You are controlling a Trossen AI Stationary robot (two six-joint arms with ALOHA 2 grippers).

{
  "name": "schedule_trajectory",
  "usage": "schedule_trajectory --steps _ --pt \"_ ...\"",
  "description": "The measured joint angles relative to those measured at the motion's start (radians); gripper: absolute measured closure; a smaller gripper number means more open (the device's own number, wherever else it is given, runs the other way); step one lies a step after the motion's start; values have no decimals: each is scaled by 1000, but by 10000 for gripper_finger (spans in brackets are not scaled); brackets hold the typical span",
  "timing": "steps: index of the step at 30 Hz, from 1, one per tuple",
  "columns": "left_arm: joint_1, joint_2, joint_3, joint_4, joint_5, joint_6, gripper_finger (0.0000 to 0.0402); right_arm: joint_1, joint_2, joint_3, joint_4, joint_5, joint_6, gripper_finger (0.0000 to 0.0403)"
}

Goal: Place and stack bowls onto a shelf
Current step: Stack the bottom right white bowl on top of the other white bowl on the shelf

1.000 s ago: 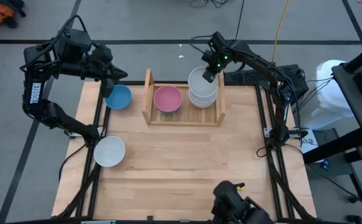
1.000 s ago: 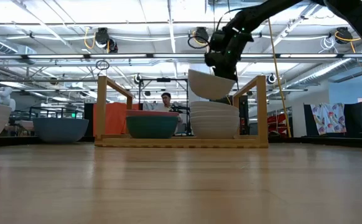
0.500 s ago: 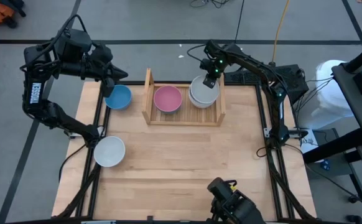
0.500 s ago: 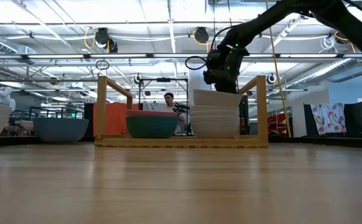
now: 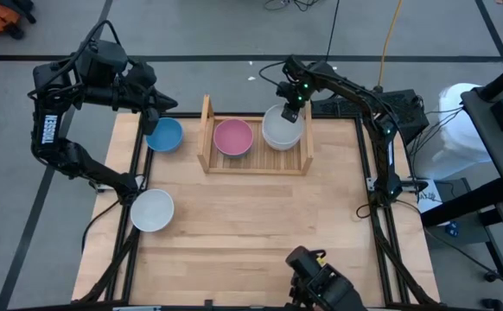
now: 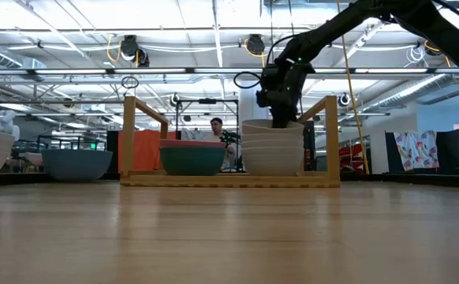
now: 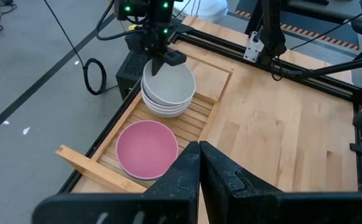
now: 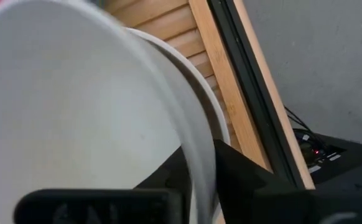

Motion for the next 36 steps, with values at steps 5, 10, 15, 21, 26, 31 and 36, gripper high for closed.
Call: schedule_trajectory --steps 5,10,15,21,26,31,36 --pt "0 0 0 0 0 -1 392 5 0 0 9 2 -17 314" --pt "0 0 0 0 0 -2 392 9 -13 0 8 3 -45 283" --pt "0 0 0 0 0 -2 392 19 -48 0 16 7 -93 260" --pt "0 0 0 0 0 -2 392 33 -75 0 56 26 -118 238" --pt "0 0 0 0 0 -10 392 43 -96 0 83 108 -139 226" --pt "0 0 0 0 0 -12 392 49 -112 0 123 111 -150 222" --pt "0 0 0 0 0 -17 392 53 -116 0 192 108 -166 241"
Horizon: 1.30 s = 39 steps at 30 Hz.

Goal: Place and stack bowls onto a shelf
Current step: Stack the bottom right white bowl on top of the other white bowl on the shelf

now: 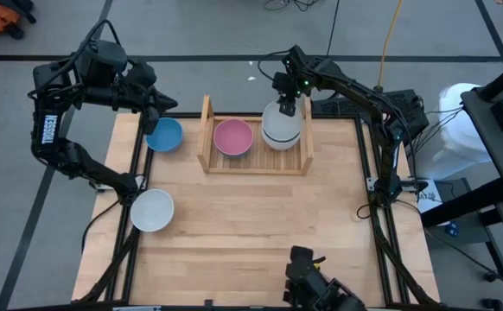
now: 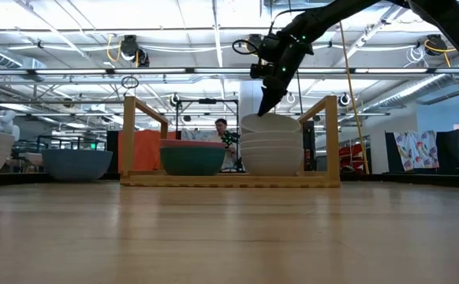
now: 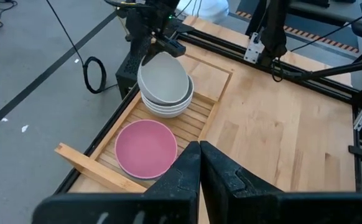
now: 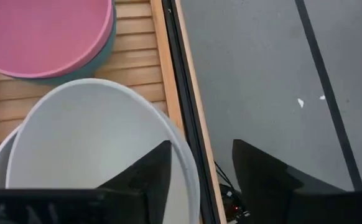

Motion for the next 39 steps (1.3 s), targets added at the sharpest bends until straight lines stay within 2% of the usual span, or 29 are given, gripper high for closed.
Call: schedule_trajectory --steps 10,15,18,26,37,39 --pt "0 0 0 0 0 -20 392 3 0 0 -47 -3 12 368" --pt "0 0 0 0 0 -19 392 7 0 0 -51 -3 51 396" --pt "0 0 0 0 0 -19 392 10 -2 0 -64 -3 69 388" --pt "0 0 0 0 0 -19 392 41 -14 0 -76 -3 47 335" --pt "0 0 0 0 0 -18 392 77 -47 0 -86 6 -75 256" --pt "0 0 0 0 0 -18 392 84 -58 0 -77 35 -82 247"
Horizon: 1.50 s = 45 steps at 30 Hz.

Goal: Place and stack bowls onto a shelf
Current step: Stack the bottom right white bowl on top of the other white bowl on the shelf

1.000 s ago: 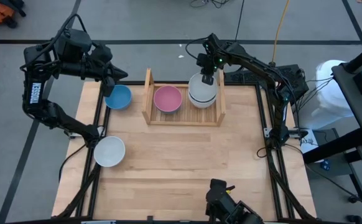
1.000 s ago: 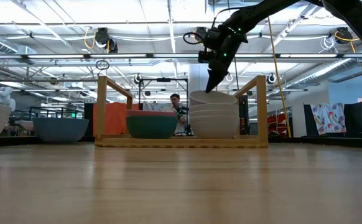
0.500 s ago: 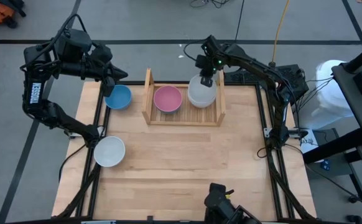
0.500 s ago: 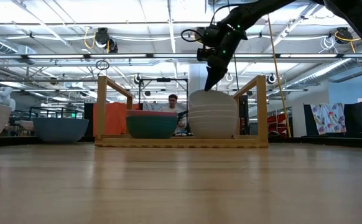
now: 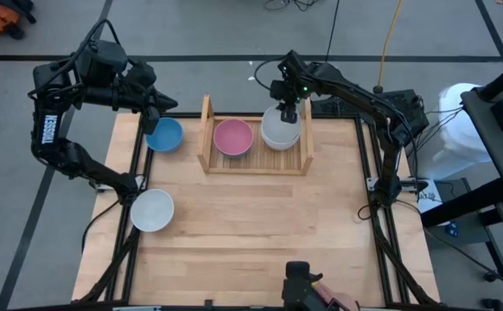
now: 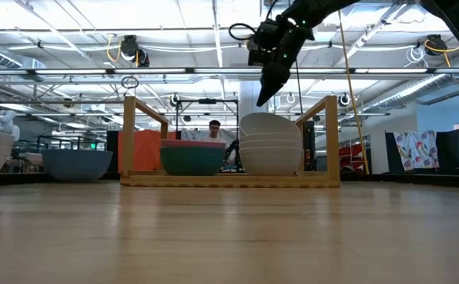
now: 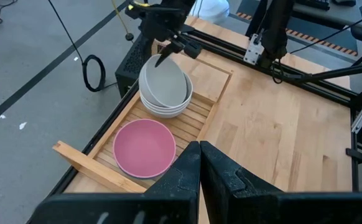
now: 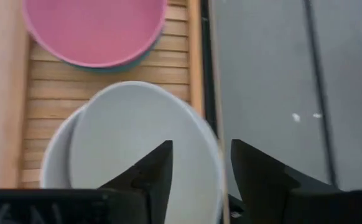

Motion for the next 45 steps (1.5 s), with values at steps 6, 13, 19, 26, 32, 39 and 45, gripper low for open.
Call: schedule_trajectory --steps 6,13,19,26,32,39,45 --pt "0 0 0 0 0 2 392 4 -9 0 31 71 -17 234" --pt "0 0 0 0 0 1 392 4 2 0 43 71 -43 295" --pt "0 0 0 0 0 1 392 4 2 0 51 70 -72 393" --pt "0 0 0 0 0 0 392 4 2 -36 78 67 -75 402" --pt "0 0 0 0 0 -1 392 3 0 -155 190 72 -77 403" --pt "0 0 0 0 0 0 392 5 2 -242 276 69 -73 403" --pt "0 0 0 0 0 0 392 4 -18 -250 294 73 -74 403"
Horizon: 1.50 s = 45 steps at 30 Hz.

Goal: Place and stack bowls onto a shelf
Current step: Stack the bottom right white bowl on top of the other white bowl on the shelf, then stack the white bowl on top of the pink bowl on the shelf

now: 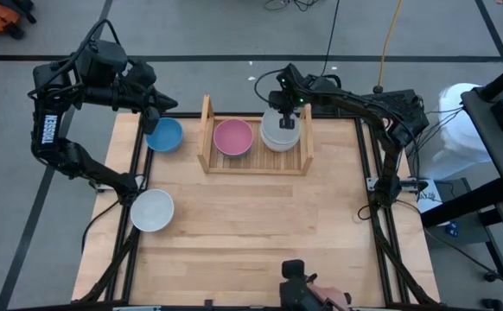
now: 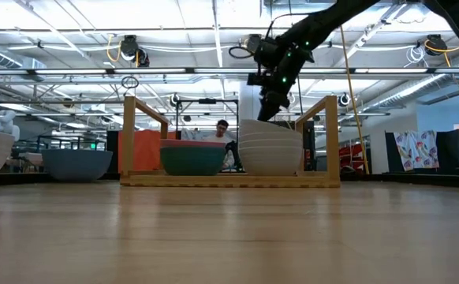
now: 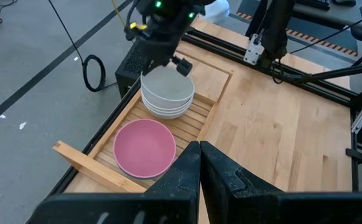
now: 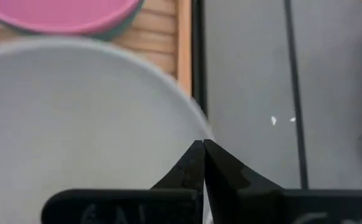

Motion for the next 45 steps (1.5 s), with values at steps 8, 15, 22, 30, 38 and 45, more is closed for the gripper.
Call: schedule_trajectory --steps 8,15,22,30,38,45 --pt "0 0 0 0 0 0 392 48 -120 1 -7 -96 3 403" --pt "0 0 0 0 -30 3 392 102 -138 1 -37 -24 36 403" --pt "-1 0 -33 0 -103 -86 392 119 -245 1 -70 51 33 403" --pt "4 0 -96 1 -130 25 373 118 -403 1 -96 53 89 403" --pt "23 0 -160 1 -148 52 395 118 -531 1 -147 54 149 403" --pt "59 0 -231 0 -349 -14 372 118 -602 1 -164 54 206 403"
